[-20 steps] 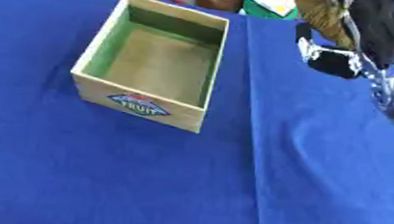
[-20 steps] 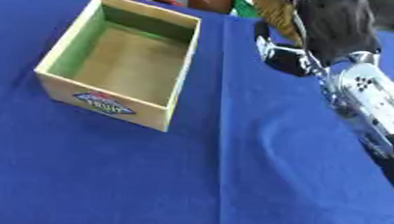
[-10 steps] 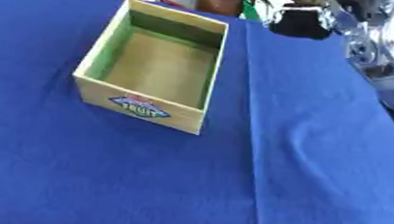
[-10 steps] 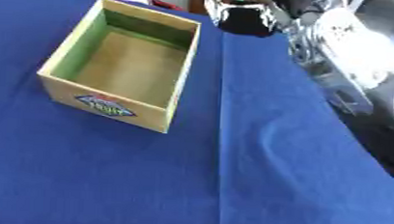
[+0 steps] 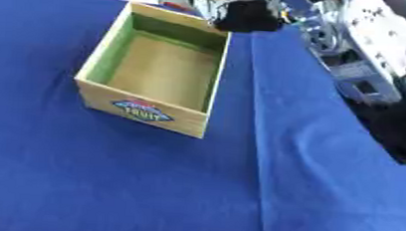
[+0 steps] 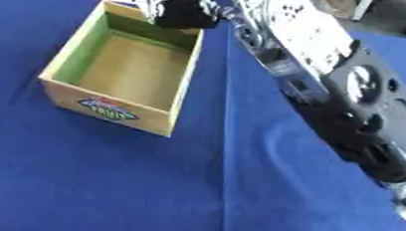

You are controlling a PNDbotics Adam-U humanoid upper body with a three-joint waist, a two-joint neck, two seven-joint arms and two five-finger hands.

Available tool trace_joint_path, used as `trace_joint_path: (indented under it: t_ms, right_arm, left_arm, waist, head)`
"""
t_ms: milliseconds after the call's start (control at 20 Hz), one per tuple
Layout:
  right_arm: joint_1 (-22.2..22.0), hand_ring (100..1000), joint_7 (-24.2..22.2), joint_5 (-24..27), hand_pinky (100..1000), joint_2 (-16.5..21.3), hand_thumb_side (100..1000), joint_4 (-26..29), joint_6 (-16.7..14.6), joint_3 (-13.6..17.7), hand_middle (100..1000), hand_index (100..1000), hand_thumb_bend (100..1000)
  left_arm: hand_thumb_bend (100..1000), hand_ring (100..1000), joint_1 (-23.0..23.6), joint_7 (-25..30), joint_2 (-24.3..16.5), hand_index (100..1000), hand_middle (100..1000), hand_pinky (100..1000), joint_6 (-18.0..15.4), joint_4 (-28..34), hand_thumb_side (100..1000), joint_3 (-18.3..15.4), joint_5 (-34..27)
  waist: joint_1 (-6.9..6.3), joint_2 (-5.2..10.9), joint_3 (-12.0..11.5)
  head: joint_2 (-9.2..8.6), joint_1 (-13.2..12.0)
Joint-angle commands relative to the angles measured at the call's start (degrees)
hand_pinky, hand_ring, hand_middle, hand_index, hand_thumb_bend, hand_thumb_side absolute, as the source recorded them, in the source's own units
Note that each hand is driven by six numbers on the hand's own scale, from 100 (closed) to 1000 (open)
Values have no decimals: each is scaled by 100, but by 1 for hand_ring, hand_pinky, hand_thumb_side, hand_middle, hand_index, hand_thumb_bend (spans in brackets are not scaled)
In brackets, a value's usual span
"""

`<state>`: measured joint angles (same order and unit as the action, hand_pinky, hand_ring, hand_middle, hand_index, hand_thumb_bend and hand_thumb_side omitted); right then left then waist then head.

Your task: Pick up objects on the table and place them in the box.

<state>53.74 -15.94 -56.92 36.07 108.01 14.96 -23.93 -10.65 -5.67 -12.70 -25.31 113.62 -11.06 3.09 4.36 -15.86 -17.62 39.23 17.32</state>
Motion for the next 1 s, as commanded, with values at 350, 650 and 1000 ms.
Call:
trace_joint_path:
  t_ms: [350, 650, 1000]
  right_arm:
    - [1285, 541, -814, -24, 562, -911, 456, -1275, -174, -459, 411, 444, 100]
    - [1513, 543, -1260, -64, 556, -1190, 454, -2190, -344, -407, 411, 444, 100]
    - [1438, 546, -1210, -151, 550, -1185, 456, -2743, -629, -368, 410, 440, 100]
  left_arm:
    - [100, 511, -135, 53, -214, 727, 555, 556, -41, 97, 601, 1, -87]
    - [100, 511, -140, 56, -207, 727, 555, 556, -29, 97, 601, -5, -99]
    - [100, 511, -136, 69, -204, 727, 556, 556, -14, 97, 603, -15, -116]
  waist:
    - [11, 50, 46]
    - [20, 52, 40]
    - [18, 56, 60]
  head:
    - [-27, 27]
    - [-22, 7]
    - [-16, -28]
